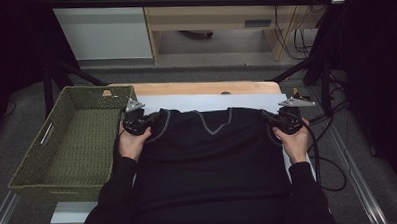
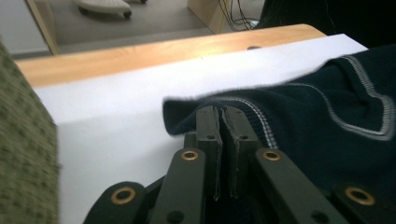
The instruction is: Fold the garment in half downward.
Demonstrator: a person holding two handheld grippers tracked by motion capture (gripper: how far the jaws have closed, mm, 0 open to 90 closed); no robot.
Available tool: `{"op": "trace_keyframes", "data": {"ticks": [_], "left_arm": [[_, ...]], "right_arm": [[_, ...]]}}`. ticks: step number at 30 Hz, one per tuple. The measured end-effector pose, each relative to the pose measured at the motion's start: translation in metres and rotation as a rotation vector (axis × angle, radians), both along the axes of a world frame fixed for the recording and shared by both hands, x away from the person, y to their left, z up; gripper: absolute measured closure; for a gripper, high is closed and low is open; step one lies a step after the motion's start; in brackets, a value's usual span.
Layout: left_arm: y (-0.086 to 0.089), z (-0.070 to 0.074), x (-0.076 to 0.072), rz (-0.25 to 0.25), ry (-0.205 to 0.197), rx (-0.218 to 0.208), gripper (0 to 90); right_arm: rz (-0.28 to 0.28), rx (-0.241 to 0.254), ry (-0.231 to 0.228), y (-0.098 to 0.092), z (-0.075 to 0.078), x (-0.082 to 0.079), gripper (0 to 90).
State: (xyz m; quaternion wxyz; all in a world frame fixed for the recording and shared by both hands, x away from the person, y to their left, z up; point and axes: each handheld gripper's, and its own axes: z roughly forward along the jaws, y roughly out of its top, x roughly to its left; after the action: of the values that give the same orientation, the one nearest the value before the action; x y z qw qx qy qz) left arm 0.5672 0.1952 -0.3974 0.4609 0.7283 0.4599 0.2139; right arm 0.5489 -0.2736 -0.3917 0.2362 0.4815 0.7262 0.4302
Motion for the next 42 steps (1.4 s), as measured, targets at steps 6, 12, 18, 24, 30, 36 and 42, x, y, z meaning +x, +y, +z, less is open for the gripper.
{"op": "trace_keyframes", "data": {"ticks": [6,12,18,24,30,36,42], "left_arm": [[0.001,0.023,0.01,0.033,-0.03,0.014,85.7],[0.001,0.047,0.025,0.051,-0.072,0.009,85.7],[0.001,0.062,0.039,0.075,-0.09,0.009,85.7],[0.0,0.063,0.04,0.063,-0.092,-0.037,85.7],[0.002,0.058,0.01,0.001,-0.079,-0.078,85.7],[0.012,0.054,-0.033,-0.051,-0.078,-0.106,85.6],[0.015,0.047,-0.074,-0.087,-0.07,-0.103,85.5]], "right_arm": [[-0.013,0.007,-0.033,0.003,0.015,0.008,82.2],[-0.049,0.014,-0.05,0.009,0.023,0.033,82.4],[-0.06,0.03,-0.105,0.009,0.042,0.044,82.3],[-0.06,0.026,-0.133,0.008,0.055,0.044,82.4],[-0.018,0.024,-0.122,0.01,0.054,0.025,82.3],[0.019,0.024,-0.112,0.006,0.052,-0.005,82.3],[0.071,0.053,-0.112,0.002,0.052,-0.042,82.1]]}}
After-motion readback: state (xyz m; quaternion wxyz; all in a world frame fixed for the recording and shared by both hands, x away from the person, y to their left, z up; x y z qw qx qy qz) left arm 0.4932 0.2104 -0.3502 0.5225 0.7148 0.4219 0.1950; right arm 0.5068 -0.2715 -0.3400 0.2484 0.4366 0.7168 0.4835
